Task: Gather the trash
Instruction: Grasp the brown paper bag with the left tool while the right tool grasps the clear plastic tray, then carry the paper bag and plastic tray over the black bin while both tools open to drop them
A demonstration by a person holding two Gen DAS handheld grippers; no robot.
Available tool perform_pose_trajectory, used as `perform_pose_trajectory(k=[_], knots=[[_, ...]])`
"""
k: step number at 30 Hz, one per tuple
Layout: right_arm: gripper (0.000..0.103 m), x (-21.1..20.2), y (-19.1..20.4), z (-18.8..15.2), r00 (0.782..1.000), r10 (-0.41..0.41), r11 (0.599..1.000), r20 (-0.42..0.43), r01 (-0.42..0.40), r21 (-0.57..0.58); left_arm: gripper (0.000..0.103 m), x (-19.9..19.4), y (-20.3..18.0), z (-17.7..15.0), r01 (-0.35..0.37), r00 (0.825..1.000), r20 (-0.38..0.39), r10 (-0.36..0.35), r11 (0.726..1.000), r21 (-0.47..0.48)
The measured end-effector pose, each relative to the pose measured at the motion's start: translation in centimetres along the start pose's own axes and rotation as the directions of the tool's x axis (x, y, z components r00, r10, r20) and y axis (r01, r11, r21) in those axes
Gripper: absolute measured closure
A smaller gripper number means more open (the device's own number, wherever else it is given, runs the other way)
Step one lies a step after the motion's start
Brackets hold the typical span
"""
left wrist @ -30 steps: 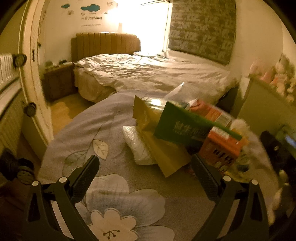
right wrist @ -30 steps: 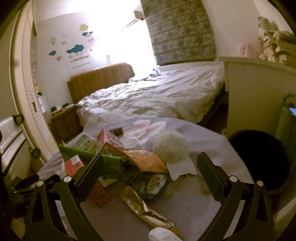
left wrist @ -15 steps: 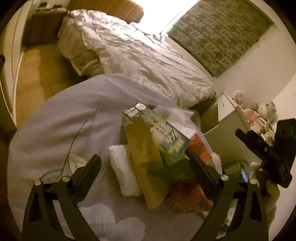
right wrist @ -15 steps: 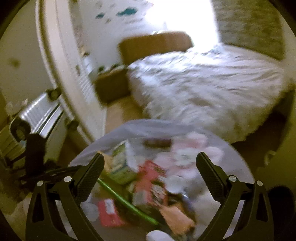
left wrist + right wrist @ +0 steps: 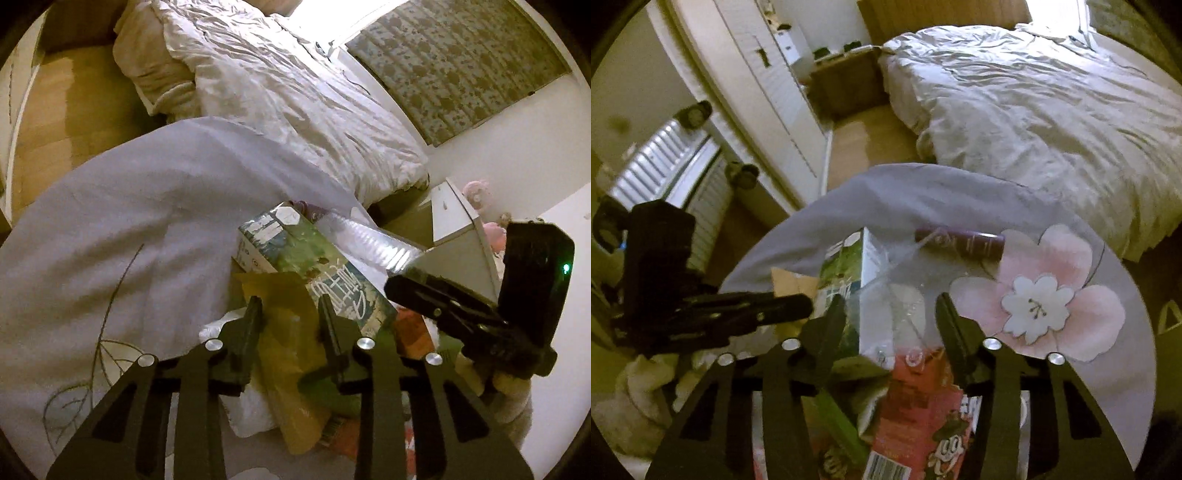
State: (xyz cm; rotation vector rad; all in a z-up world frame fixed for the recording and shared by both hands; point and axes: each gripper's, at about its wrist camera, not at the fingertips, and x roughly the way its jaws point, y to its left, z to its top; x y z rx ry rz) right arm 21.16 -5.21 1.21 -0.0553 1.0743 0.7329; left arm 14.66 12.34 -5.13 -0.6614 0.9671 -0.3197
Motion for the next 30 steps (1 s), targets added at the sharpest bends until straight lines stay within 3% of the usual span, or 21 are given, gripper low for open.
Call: perform_pose_trajectory(k=[5,8,11,16,18,23,26,30], knots=[[0.095,-2.7,-1.1,-1.9,0.992,0.047,0.995,0.117,-0.057,0.086,0.076,-1.4,-1.0,-0.2,-0.001,0.998,0.062,0.001,1.0,0.007],[0.098,-5.2,-1.7,-2.9,0.973,0.09,0.983,0.211,-0.122,0.14,0.077,-4.0,-2.3,-0.7,0.008,0.992,0.122,-0.013,0.999,0.04],[0.099,-8.5,-2.3,-4.4,0.94,0.135,0.964,0.313,-0.197,0.176,0.077,-6.9,-4.4,-1.1,0.027,0.984,0.172,-0.041,0.996,0.082],[0.099,-15.5,-3.7,-8.1,0.859,0.159,0.936,0.487,-0.289,0.203,0.077,-9.9,-10.3,-1.3,0.038,0.967,0.241,-0.085,0.98,0.194],[0.099,-17.7,-4.6,-9.5,0.836,0.138,0.931,0.531,-0.293,0.219,0.077,-9.8,-13.4,-1.4,0.064,0.962,0.243,-0.125,0.967,0.245],[0.099,-23.4,-9.1,-16.2,0.783,-0.017,0.91,0.622,-0.246,0.334,0.077,-6.1,-19.9,-1.8,0.141,0.961,0.18,-0.209,0.934,0.327],[0.099,-25.3,-12.5,-20.4,0.774,-0.139,0.879,0.617,-0.191,0.436,0.077,-1.5,-24.7,-3.0,0.209,0.961,0.093,-0.26,0.905,0.371],[0.099,-25.2,-17.2,-25.9,0.784,-0.241,0.806,0.572,-0.167,0.568,0.077,4.8,-29.4,-5.7,0.27,0.959,-0.027,-0.283,0.874,0.405]])
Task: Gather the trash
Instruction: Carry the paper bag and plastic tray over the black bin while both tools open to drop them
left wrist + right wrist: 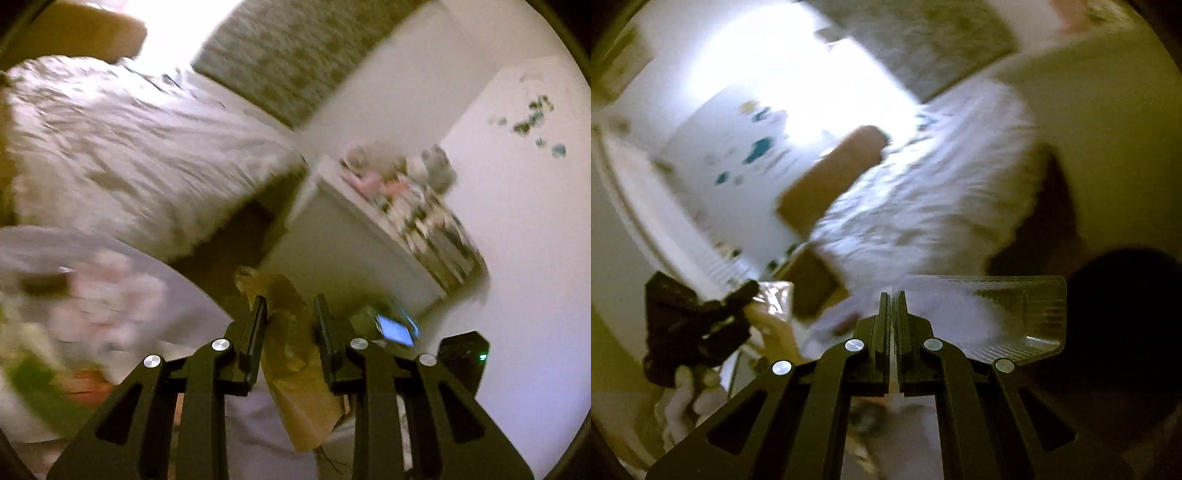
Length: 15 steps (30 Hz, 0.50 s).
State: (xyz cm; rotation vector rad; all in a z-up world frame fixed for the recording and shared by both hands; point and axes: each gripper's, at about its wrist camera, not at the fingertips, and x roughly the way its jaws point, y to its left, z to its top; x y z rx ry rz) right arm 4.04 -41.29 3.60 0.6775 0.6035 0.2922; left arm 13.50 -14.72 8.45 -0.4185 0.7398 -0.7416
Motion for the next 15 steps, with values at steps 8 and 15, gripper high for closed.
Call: perform_pose_trajectory(k=[8,15], knots=[[0.099,0.4,-10.3,-2.7,0.987,-0.14,0.977,-0.078,0.151,0.149,0.077,12.6,-3.4,-4.3,-0.008,0.985,-0.172,0.02,0.997,0.074],[0.099,2.3,-14.1,-3.5,0.963,-0.223,0.951,-0.151,0.249,0.182,0.077,17.0,-2.6,-5.4,-0.039,0.971,-0.232,0.058,0.995,0.086]])
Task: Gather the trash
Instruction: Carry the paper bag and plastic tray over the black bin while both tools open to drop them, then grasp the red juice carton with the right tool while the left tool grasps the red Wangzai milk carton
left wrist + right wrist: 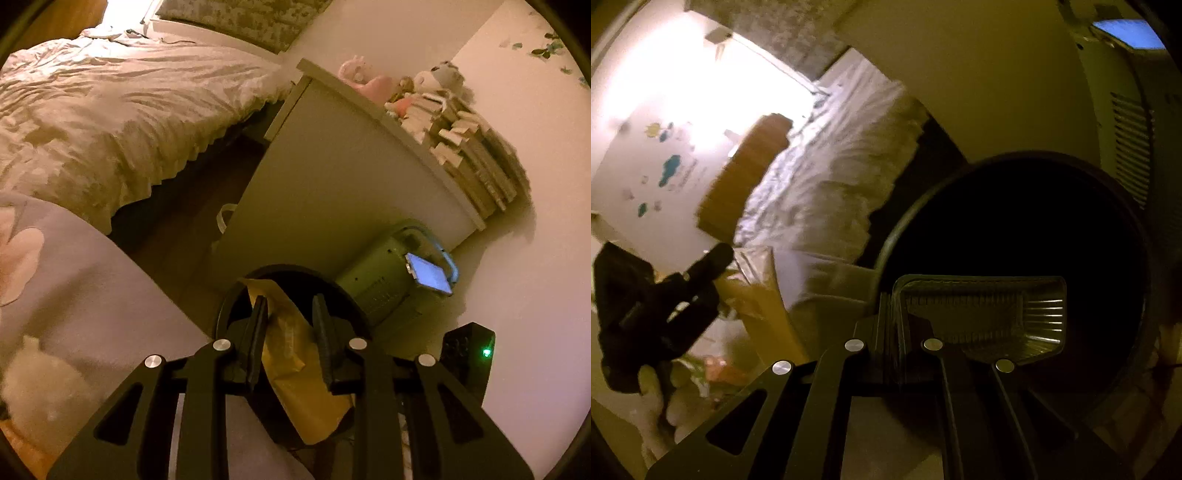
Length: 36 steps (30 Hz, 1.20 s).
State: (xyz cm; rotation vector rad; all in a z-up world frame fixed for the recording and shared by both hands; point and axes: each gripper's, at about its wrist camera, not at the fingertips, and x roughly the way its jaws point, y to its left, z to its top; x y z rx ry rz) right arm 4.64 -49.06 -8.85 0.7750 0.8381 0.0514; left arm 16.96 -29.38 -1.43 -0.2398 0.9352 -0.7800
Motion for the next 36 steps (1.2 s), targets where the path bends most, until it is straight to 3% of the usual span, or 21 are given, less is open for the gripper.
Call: perform_pose_trajectory(k=[3,4,5,6,8,10,13,16,21,28,32,36], knots=[[0.091,0.3,-0.8,-0.1,1.0,-0.025,1.0,-0.014,0.025,0.002,0.075,1.6,-0.1,0.0,-0.015,0.999,-0.035,0.016,1.0,0.018],[0.079,0.1,-0.6,-0.1,0.999,-0.045,0.999,-0.014,0.045,-0.005,0.075,2.1,-0.4,0.0,-0.027,0.998,-0.047,0.029,0.999,0.033],[0.063,-0.1,-0.8,-0.3,0.998,-0.058,0.998,-0.012,0.058,-0.008,0.068,2.3,-0.7,0.1,-0.042,0.997,-0.059,0.045,0.998,0.049],[0.057,0.0,-1.0,-0.2,0.998,-0.06,0.998,-0.008,0.06,-0.009,0.053,2.3,-0.9,0.1,-0.052,0.996,-0.064,0.055,0.997,0.058],[0.041,-0.6,-1.2,-0.6,0.998,-0.061,0.998,0.005,0.061,-0.012,0.035,1.8,-1.4,0.1,-0.06,0.997,-0.047,0.064,0.996,0.067],[0.033,-0.9,-0.8,-0.6,0.998,-0.069,0.998,0.011,0.069,-0.012,0.034,0.2,-2.3,-0.3,-0.065,0.998,-0.016,0.066,0.994,0.09],[0.032,-1.7,0.0,-1.0,0.998,-0.055,0.998,0.015,0.055,-0.017,0.034,-2.9,-3.4,-0.9,-0.068,0.998,0.018,0.067,0.992,0.108],[0.014,-1.6,0.9,-1.6,0.998,-0.056,0.997,-0.008,0.055,-0.059,0.028,-7.2,-3.6,-2.0,-0.083,0.995,0.061,0.077,0.991,0.106],[0.013,0.9,1.3,-1.5,0.967,-0.214,0.976,-0.14,0.208,-0.057,0.024,-15.1,-1.8,-5.1,-0.132,0.986,0.115,0.122,0.988,0.081],[0.013,-1.6,1.9,-3.9,0.956,-0.248,0.968,-0.155,0.251,-0.002,0.024,-24.1,5.8,-9.7,-0.238,0.957,0.153,0.245,0.969,-0.061],[0.013,-3.8,4.8,-4.7,0.97,-0.22,0.975,-0.1,0.217,-0.04,0.024,-26.8,10.7,-12.7,-0.294,0.939,0.136,0.315,0.943,-0.155],[0.013,-5.5,12.2,-6.6,0.994,-0.106,0.96,-0.035,0.094,-0.264,0.02,-26.7,12.7,-14.8,-0.316,0.937,0.109,0.333,0.937,-0.149]])
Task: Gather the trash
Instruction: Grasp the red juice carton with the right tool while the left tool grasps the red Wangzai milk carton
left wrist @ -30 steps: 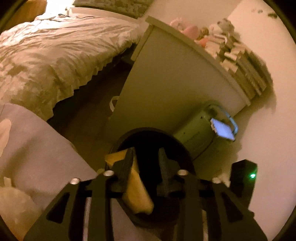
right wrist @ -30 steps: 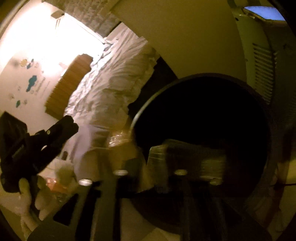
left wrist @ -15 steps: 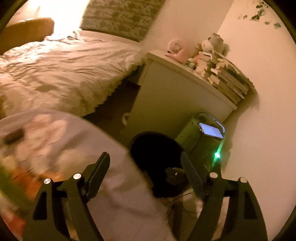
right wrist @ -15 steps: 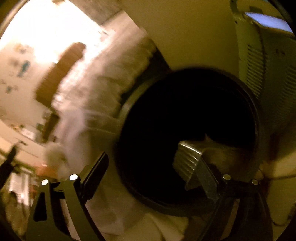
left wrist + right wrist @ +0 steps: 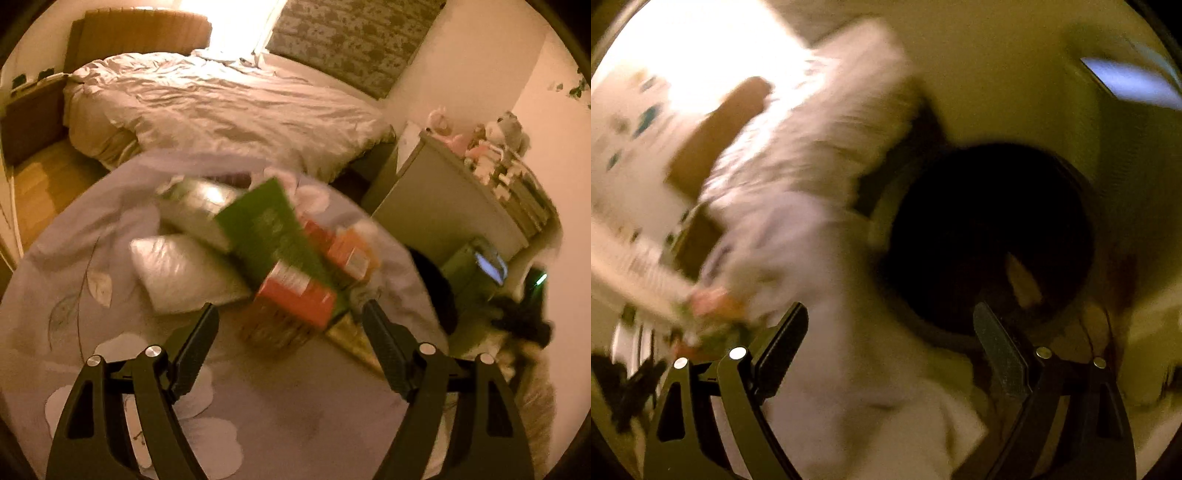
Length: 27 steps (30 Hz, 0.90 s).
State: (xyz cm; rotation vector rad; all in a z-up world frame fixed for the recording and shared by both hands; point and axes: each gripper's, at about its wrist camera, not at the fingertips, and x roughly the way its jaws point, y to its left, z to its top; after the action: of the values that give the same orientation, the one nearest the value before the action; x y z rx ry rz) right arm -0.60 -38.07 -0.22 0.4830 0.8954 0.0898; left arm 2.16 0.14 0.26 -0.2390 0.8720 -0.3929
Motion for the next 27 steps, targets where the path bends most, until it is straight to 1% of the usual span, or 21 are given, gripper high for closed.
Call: perform_pose_trajectory(k=[1,3,4,5,6,7,8,10,12,14,18,19,21,22,24,25,26,27], knots=[[0.013,-0.2,2.8,-0.2,0.999,0.036,0.996,0.007,-0.035,-0.084,0.018,0.3,0.1,-0.4,-0.006,1.0,-0.005,0.006,1.0,0.015],[0.013,-0.2,7.4,-0.7,0.995,0.098,0.972,0.003,-0.096,-0.214,0.015,1.2,-0.1,-0.9,-0.015,1.0,-0.008,0.016,0.998,0.055],[0.014,0.2,10.4,-1.2,0.99,0.142,0.945,-0.011,-0.138,-0.296,0.014,1.6,-0.2,-1.1,-0.021,1.0,-0.006,0.021,0.997,0.071],[0.018,0.5,12.1,-1.3,0.987,0.161,0.927,-0.023,-0.159,-0.339,0.014,1.8,0.3,-1.3,-0.024,1.0,-0.002,0.024,0.996,0.085],[0.023,1.0,13.9,-1.4,0.984,0.176,0.905,-0.038,-0.177,-0.387,0.014,2.1,0.1,-1.3,-0.025,1.0,0.005,0.024,0.995,0.1],[0.032,1.6,15.7,-1.6,0.983,0.179,0.881,-0.052,-0.183,-0.436,0.014,2.4,0.0,-1.2,-0.021,1.0,0.01,0.02,0.994,0.111],[0.037,2.3,17.0,-1.7,0.984,0.169,0.865,-0.059,-0.177,-0.469,0.014,2.5,0.0,-1.1,-0.021,1.0,0.012,0.02,0.993,0.118],[0.037,3.7,19.0,-1.7,0.985,0.151,0.841,-0.082,-0.172,-0.512,0.014,3.0,0.0,-1.0,-0.03,0.999,0.017,0.028,0.991,0.134],[0.037,4.7,19.9,-1.5,0.983,0.159,0.831,-0.097,-0.186,-0.524,0.014,3.5,0.2,-0.8,-0.042,0.999,0.021,0.04,0.988,0.15],[0.038,5.8,20.6,-1.2,0.981,0.162,0.816,-0.105,-0.194,-0.544,0.015,3.7,0.5,-0.8,-0.039,0.999,0.019,0.037,0.988,0.151],[0.039,7.9,21.9,-1.4,0.982,0.139,0.786,-0.126,-0.186,-0.589,0.016,4.0,0.8,-0.8,-0.036,0.999,0.022,0.033,0.987,0.155],[0.04,8.5,22.1,-1.6,0.983,0.134,0.782,-0.127,-0.183,-0.596,0.017,4.1,0.9,-0.9,-0.034,0.999,0.022,0.031,0.987,0.156],[0.042,9.9,22.4,-1.7,0.982,0.126,0.773,-0.141,-0.186,-0.607,0.026,4.3,1.0,-0.9,-0.015,1.0,0.016,0.013,0.988,0.153],[0.043,10.8,22.6,-1.9,0.982,0.12,0.769,-0.147,-0.185,-0.612,0.028,4.5,1.0,-0.8,-0.007,1.0,0.013,0.005,0.989,0.15],[0.044,11.9,22.8,-1.9,0.983,0.101,0.762,-0.155,-0.177,-0.622,0.036,4.8,1.1,-0.8,0.001,1.0,0.006,-0.002,0.989,0.15],[0.044,12.6,22.7,-1.8,0.983,0.089,0.759,-0.159,-0.17,-0.628,0.039,4.9,1.1,-0.8,0.003,1.0,0.002,-0.003,0.989,0.15],[0.047,13.2,22.6,-1.7,0.983,0.083,0.757,-0.163,-0.169,-0.631,0.044,5.0,1.1,-0.8,0.006,1.0,-0.002,-0.006,0.989,0.148],[0.05,13.6,22.6,-1.7,0.982,0.077,0.755,-0.17,-0.169,-0.633,0.044,5.0,1.2,-0.8,0.01,1.0,0.0,-0.01,0.99,0.143]])
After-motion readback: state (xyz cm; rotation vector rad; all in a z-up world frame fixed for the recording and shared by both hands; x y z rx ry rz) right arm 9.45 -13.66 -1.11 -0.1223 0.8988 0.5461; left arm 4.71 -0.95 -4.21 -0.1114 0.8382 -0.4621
